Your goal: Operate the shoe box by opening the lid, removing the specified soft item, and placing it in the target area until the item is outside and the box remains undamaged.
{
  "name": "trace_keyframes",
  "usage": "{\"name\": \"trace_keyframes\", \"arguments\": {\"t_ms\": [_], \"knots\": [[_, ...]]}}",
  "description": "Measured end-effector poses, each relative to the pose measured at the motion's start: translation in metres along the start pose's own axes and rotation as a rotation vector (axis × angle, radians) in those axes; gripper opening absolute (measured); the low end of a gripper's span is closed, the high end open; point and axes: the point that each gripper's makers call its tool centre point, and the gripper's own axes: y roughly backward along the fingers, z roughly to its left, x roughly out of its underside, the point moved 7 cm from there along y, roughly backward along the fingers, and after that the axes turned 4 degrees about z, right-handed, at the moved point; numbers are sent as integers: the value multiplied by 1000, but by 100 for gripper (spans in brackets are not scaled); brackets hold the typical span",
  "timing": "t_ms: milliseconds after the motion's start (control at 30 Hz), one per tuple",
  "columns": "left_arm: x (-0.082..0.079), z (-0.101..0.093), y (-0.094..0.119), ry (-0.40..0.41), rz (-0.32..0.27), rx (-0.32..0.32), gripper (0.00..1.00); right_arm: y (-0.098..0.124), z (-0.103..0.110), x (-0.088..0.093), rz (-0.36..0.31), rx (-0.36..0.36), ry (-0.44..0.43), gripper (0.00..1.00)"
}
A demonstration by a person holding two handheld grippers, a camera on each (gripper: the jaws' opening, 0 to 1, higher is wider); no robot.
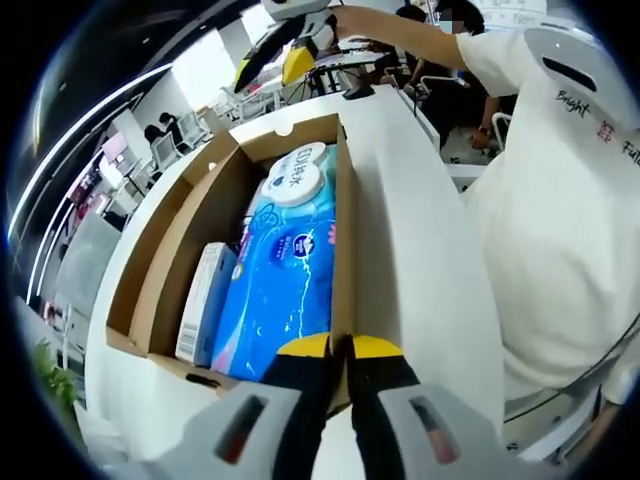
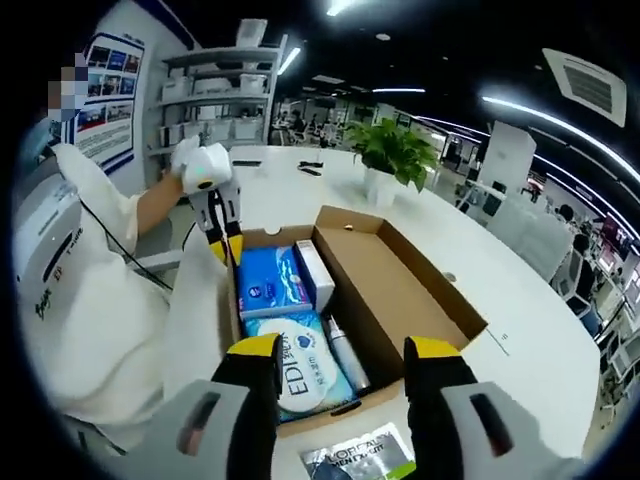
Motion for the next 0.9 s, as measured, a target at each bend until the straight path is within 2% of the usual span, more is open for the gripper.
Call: {"name": "trace_keyframes", "arguments": {"t_ms": [333, 400, 500, 733, 833, 900], "knots": [[0, 0, 0, -1, 1, -3, 5, -24, 3, -3, 117, -81, 82, 50], [0, 0, 0, -3, 1, -4, 5, -29, 4, 0, 161, -106, 105, 53], [-1, 0, 0, -2, 2, -3, 5, -37, 2, 0, 177, -111, 119, 58], [-1, -1, 0, -2, 2, -2, 5, -49, 10, 6, 260, -193, 178, 58], [0, -1, 0, -4, 1, -3, 5, -57, 15, 8, 271, -268, 177, 61], [0, -1, 0, -4, 0, -4, 5, -63, 11, 10, 288, -268, 173, 62]]}}
